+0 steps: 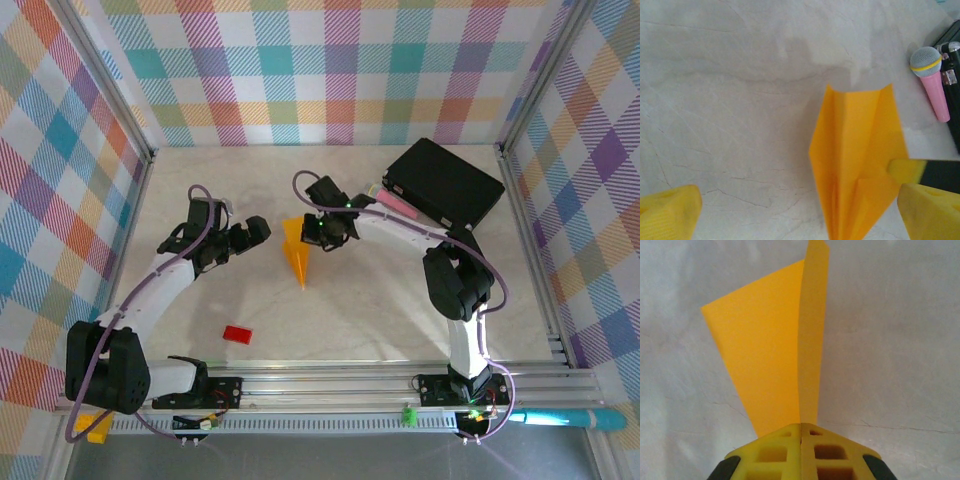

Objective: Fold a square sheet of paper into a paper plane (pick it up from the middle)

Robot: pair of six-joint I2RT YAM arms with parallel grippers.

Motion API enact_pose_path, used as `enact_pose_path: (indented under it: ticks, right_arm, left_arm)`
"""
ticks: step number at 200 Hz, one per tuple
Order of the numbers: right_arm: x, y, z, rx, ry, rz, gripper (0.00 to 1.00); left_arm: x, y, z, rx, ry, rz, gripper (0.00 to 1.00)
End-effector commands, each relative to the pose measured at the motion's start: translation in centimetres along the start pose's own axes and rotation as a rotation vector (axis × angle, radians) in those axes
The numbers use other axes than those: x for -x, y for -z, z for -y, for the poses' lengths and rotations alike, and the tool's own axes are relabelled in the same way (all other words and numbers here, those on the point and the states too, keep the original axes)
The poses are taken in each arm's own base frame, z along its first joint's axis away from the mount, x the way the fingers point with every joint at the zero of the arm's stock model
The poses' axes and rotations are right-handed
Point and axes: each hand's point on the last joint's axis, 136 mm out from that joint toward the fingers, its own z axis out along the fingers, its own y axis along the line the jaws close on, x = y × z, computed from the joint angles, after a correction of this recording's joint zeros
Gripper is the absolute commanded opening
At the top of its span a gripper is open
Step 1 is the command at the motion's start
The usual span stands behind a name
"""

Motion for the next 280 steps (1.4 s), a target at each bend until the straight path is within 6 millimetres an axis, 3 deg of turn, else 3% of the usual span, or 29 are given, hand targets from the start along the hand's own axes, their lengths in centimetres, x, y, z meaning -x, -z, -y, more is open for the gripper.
enact_pose_path:
  ticks: [1,25,62,119,194,242,280]
  right_arm:
    - [0.5,0.7,-2.5,0.186,0.037,0.029,0.0]
    - [-0.2,0.0,-0.7,0.201,0.004,0.023,0.0]
    - [-1.6,-0.5,2.9,0.168,-0.057,0.006,0.0]
    - [-2.5,-0.6,4.9,0.139,-0.093,0.002,0.0]
    - [-2.6,-0.8,5.6,0.117,-0.107,-0.01,0.0]
    - [-2.4,-0.8,5.9,0.105,-0.112,-0.012,0.0]
    - [-1.5,0.0,5.9,0.11,-0.113,0.016,0.0]
  left_arm:
    - [-0.7,-1.1,-0.4,-0.025,0.045,-0.036,0.99]
    - [-1.3,-2.5,0.3,-0.076,0.073,-0.074,0.98]
    - [-4.0,-4.8,0.9,-0.095,0.083,-0.18,0.97]
    - [-7.6,-7.3,4.1,-0.2,0.081,-0.287,0.86]
    - [-11.0,-10.7,5.0,-0.181,0.066,-0.405,0.51]
    - [-10.1,-12.1,4.8,-0.147,0.042,-0.37,0.29]
    - [-9.2,-12.4,5.1,-0.142,0.035,-0.342,0.05]
